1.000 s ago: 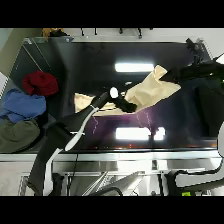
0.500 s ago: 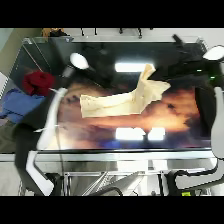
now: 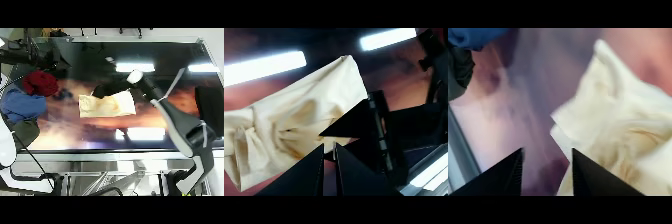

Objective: Fold the shirts.

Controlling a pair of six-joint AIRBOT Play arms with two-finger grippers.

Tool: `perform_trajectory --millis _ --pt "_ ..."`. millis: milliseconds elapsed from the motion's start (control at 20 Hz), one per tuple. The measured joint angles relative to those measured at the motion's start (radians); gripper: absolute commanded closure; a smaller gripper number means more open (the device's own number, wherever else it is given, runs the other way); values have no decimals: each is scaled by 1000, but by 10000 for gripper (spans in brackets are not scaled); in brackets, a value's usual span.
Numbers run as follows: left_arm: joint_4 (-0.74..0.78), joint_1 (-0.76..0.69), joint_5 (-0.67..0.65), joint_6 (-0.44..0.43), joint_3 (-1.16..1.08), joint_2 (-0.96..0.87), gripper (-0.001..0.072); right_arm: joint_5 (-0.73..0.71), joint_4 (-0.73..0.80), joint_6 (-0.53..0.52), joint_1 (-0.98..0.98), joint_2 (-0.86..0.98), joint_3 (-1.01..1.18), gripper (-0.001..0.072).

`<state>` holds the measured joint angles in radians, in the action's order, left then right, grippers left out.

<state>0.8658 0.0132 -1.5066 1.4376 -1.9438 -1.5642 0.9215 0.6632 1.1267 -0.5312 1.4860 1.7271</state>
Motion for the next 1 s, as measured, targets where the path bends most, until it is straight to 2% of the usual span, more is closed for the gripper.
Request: perform_trajectory --millis 100,200,250,300,600,800,1000 --pt "-3 1 8 -26 70 19 618 -48 -13 -29 -23 2 26 385" --pt "-2 -8 15 -47 142 28 618 -16 -17 -44 7 -32 42 375" --pt "-2 -13 20 -59 172 31 618 13 -9 -43 42 -57 48 242" --pt "-3 -17 27 -66 198 33 618 46 14 -30 82 -79 51 181" --pt "-3 -26 40 -89 264 38 618 270 244 139 368 -119 30 184" --pt "-4 -26 33 -93 272 39 617 329 299 166 468 -52 -31 188" --pt "-4 -26 32 -95 274 39 617 349 307 168 466 49 -62 187"
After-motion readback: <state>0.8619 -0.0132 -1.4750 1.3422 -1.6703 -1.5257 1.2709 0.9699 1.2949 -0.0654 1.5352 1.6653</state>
